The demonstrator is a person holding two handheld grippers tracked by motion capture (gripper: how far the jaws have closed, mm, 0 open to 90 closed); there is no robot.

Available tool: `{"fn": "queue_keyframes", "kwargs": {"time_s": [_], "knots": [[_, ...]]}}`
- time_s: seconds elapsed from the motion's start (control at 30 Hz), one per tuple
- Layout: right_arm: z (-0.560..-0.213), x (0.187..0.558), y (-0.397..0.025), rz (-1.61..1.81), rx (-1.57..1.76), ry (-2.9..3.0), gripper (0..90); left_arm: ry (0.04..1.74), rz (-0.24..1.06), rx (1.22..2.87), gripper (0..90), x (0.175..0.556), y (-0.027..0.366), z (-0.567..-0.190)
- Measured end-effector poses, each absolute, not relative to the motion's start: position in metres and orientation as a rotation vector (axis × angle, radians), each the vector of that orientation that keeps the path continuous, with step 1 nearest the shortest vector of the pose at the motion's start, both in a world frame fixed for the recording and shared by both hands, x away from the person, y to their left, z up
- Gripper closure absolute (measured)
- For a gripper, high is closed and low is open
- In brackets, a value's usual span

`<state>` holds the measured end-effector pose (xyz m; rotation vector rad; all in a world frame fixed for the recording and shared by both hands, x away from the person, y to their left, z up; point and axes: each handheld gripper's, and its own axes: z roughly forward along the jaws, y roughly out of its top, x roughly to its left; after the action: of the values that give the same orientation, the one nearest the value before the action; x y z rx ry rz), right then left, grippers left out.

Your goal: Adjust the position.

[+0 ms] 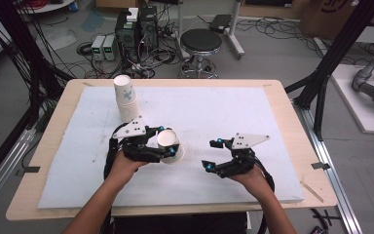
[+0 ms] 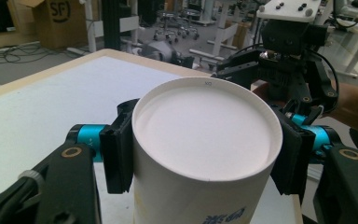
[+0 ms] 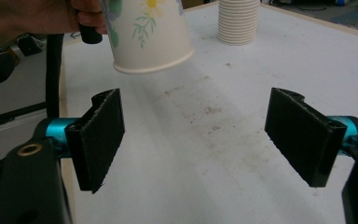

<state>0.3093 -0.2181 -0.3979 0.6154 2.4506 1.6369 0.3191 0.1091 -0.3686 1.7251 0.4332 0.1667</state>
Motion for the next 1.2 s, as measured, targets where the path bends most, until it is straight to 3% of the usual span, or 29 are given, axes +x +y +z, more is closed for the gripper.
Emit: {"fn": "queue_keyframes", "kwargs": {"time_s": [1.2], "knots": [[-0.396,0.309,-0.178,1.705,0.388,2.607,20.6,0.247,-0.014,1.765,35.9,0.316,0.071,-0.372]]}}
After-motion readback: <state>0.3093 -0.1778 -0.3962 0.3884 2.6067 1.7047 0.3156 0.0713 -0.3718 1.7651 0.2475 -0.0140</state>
